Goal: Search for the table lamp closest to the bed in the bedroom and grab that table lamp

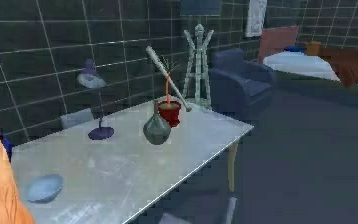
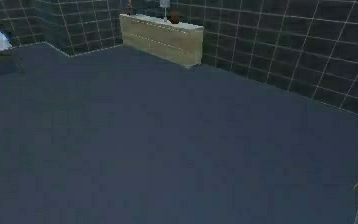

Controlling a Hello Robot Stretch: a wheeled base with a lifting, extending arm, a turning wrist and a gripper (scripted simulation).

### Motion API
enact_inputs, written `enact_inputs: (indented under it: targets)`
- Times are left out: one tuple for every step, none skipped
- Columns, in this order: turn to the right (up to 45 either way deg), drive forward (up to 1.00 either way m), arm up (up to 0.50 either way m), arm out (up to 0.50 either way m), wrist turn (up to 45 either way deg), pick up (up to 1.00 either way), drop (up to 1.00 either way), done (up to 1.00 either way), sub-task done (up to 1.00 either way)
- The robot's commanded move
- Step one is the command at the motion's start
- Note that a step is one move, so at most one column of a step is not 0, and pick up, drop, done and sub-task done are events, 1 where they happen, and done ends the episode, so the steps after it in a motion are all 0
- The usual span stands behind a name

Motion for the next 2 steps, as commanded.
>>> enact_inputs:
  targets:
    - [36.0, 0.00, 0.00, 0.00, 0.0, 0.00, 0.00, 0.00, 0.00]
    - [45.0, 0.00, 0.00, 0.00, 0.0, 0.00, 0.00, 0.00, 0.00]
